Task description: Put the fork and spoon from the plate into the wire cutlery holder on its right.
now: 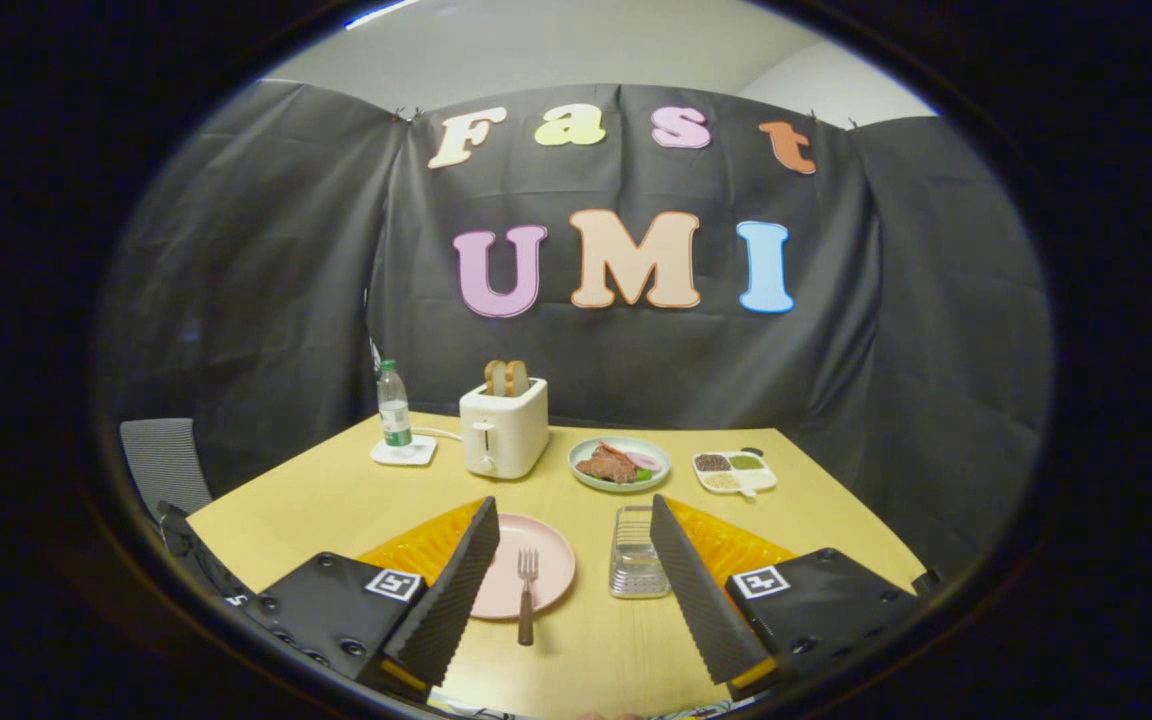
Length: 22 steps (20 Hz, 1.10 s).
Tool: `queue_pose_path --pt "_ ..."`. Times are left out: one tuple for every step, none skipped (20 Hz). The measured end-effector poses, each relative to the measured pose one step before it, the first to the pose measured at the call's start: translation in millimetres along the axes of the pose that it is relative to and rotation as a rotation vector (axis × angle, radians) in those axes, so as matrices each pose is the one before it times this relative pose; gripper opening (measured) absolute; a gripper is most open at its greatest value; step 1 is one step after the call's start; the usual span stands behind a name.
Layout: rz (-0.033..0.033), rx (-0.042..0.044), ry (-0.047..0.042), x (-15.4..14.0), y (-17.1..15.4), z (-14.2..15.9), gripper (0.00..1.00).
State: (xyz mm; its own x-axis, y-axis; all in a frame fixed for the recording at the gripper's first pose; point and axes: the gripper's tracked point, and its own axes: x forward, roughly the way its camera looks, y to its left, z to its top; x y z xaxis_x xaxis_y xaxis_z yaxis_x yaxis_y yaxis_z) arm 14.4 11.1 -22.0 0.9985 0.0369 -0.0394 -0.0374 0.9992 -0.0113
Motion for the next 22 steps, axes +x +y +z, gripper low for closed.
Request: queue_pose_path --pt "0.00415 -0.00372 0.01557 2.75 1.33 -7.2 0.96" --pt "0.00828 -0.00017 0.01311 2.58 2.27 -6.05 0.96" --pt "0.01101 0.00149 0.014 2.62 3.19 -5.91 0.96" --pt "0.0113 0.00009 0.01433 2.44 4.24 -7.27 0.97" --pt "0.00957 -0.00306 0.01175 2.97 2.94 -5.76 0.97" --pt "0.00898 -0.00628 0.01233 2.99 2.75 -5.57 0.97" --pt "0.00631 -0.00645 0.01122 3.13 2.56 -5.26 0.97" --pt "0.01292 -0.00275 0.01076 3.45 3.51 -6.87 0.97" --pt "0.01169 0.00067 0.00978 3.01 3.8 -6.79 0.97" --pt "0.01301 0.00149 0.01449 3.41 3.45 -6.46 0.97" --pt "0.00909 0.00156 0.01536 3.47 3.0 -6.47 0.97" --pt "0.01024 -0.00084 0.01632 3.94 2.3 -7.27 0.97" --pt "0.00655 -0.00422 0.0164 3.79 1.84 -7.69 0.97" --pt "0.00712 -0.00682 0.018 3.84 1.55 -6.82 0.97" --pt "0.00976 -0.00779 0.01634 3.59 2.35 -7.21 0.97" --pt "0.00508 -0.00914 0.01528 3.18 0.77 -5.83 0.97" --pt "0.00376 -0.00824 0.01339 4.42 0.79 -5.87 0.97" --pt "0.00261 -0.00323 0.01253 4.48 0.29 -5.03 0.97" --pt "0.00253 0.00247 0.01407 3.8 -0.15 -6.59 0.97" --pt "0.00214 0.00292 0.0177 3.9 0.08 -6.45 0.97" --pt "-0.00034 0.00158 0.01961 3.57 -0.5 -7.26 0.97" --pt "0.00008 0.00029 0.01834 3.52 -0.52 -4.95 0.97"
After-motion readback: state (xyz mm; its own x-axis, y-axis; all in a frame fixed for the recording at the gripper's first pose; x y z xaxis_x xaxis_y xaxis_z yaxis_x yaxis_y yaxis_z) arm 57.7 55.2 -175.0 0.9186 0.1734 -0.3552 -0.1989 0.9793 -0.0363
